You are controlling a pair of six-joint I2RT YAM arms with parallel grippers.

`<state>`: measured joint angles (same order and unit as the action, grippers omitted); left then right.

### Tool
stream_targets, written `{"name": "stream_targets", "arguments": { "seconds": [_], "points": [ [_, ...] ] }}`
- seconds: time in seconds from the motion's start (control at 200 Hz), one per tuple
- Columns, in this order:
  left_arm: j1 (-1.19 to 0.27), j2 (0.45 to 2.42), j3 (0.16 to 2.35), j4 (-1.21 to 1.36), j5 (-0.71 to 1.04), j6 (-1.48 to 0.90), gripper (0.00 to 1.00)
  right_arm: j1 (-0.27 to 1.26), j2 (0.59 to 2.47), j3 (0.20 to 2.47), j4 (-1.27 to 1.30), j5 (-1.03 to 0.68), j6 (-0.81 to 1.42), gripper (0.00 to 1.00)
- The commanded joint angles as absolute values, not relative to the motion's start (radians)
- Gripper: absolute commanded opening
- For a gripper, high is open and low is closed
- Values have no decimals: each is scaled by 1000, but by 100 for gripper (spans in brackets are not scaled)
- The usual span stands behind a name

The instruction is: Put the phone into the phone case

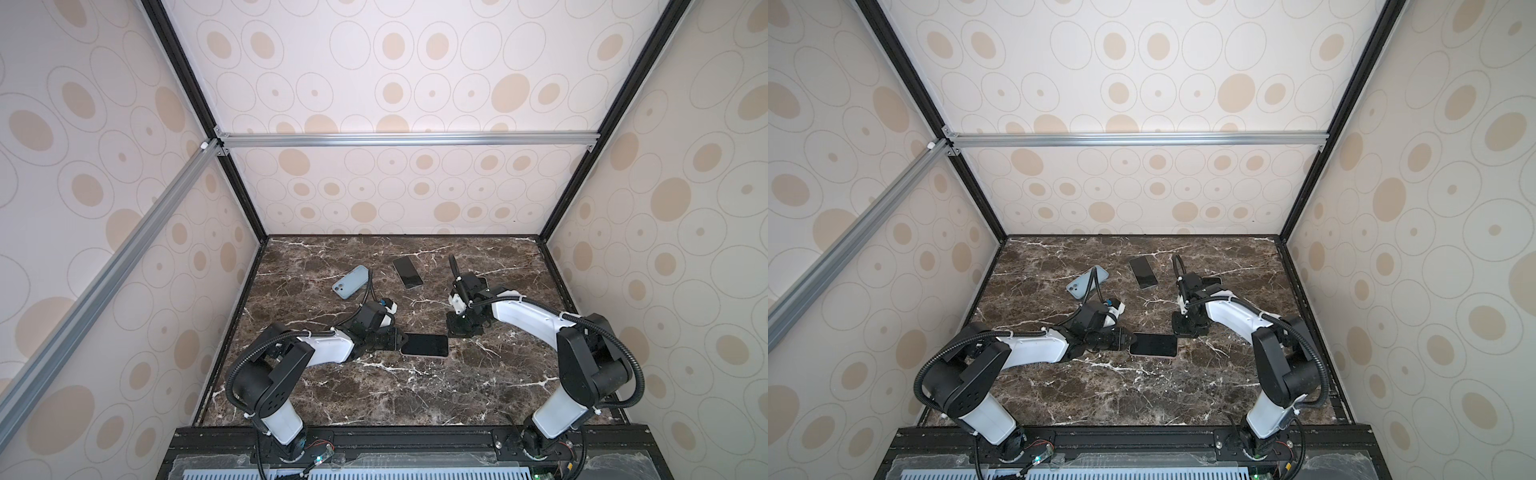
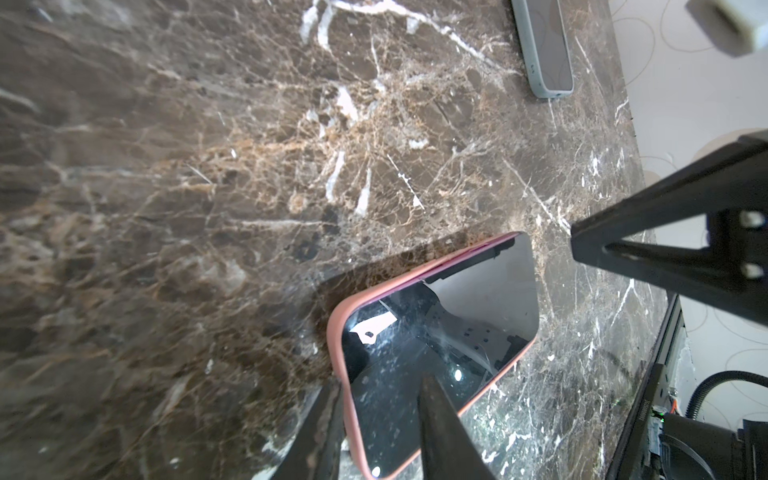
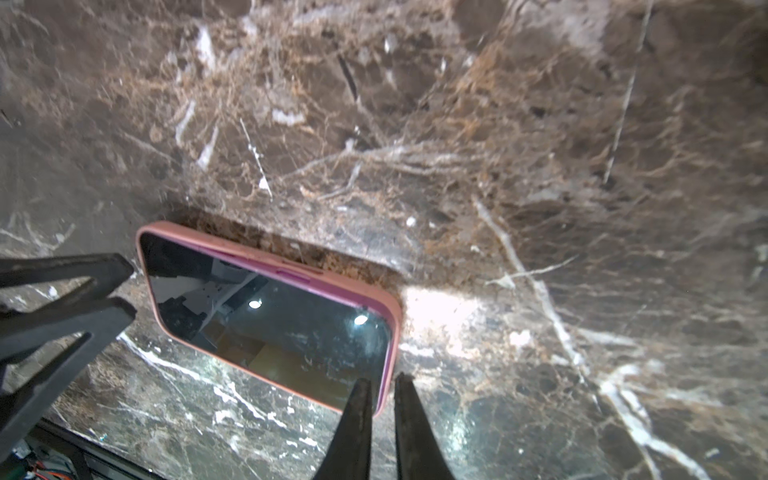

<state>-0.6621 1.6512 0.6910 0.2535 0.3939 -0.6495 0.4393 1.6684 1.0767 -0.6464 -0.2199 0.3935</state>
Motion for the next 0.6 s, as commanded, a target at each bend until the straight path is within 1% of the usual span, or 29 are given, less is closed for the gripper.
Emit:
{"name": "stream_targets", "arguments": {
  "seconds": [0.0,0.175,0.595],
  "points": [
    [-658,1663,718,227,378,-620,32,434,1691,1066,-629,-245,385,14],
    [-659,1670,721,224,383,-618,32,429,1719,1064,-615,-265,382,14],
    [-659,1689,722,227,397,-614,29,428,1772,1037,-583,-273,389,14]
  ]
}}
